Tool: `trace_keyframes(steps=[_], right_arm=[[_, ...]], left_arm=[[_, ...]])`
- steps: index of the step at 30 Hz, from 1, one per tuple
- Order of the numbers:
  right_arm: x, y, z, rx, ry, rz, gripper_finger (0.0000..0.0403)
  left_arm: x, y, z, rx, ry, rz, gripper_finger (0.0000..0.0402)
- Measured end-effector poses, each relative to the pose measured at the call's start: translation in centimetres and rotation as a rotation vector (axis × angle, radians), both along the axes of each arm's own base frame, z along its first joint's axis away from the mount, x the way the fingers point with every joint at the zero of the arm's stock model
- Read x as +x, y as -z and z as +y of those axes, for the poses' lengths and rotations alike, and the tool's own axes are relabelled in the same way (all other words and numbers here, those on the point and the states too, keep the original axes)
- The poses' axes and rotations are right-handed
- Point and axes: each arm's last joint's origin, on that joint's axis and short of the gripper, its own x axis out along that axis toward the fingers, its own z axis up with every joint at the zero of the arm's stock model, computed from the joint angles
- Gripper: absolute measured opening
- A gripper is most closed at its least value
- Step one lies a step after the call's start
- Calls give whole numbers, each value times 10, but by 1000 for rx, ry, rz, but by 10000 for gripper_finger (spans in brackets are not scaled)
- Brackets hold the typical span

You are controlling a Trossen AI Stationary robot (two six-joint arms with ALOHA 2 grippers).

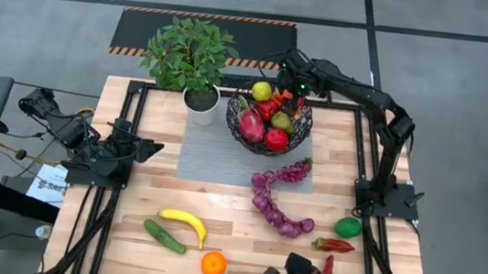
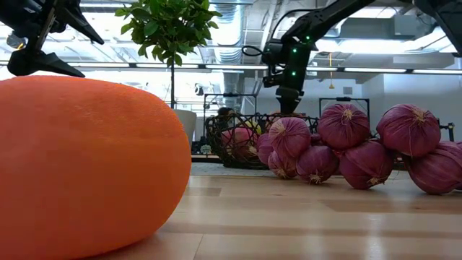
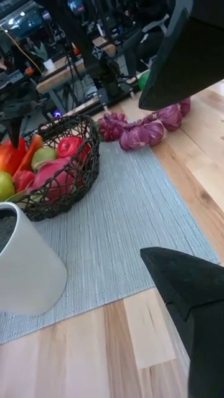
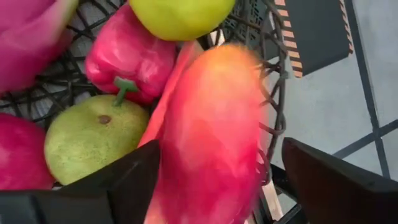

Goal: Build produce basket
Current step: Put the orange mango into the black wire basket, then put the green lime into the black wire basket

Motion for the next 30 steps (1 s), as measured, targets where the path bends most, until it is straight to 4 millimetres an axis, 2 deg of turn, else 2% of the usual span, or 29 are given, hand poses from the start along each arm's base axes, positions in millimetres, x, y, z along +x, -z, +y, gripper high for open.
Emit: trace_keyframes(steps=[4,7,10,14,17,20,23,26,30], right_arm=[[-1,0,0,-24,22,28,375],[-5,-7,3,1,59,65,377],[-8,-26,11,53,122,85,373],[-14,-58,35,256,220,49,367],[-22,-73,64,470,248,46,364],[-25,-84,101,537,252,-3,360],[-35,-92,150,539,232,3,357],[-51,-86,198,496,295,35,354],[-82,-69,260,470,471,37,351]], left_arm=[[0,0,0,5,0,7,364],[-1,1,0,5,1,8,364],[-1,1,1,9,0,15,364],[-2,2,1,17,1,27,364],[-2,2,1,18,1,29,364],[-2,2,1,21,1,34,364],[-2,2,1,21,4,38,364],[-2,2,1,21,3,38,364],[-2,2,1,19,5,39,364]])
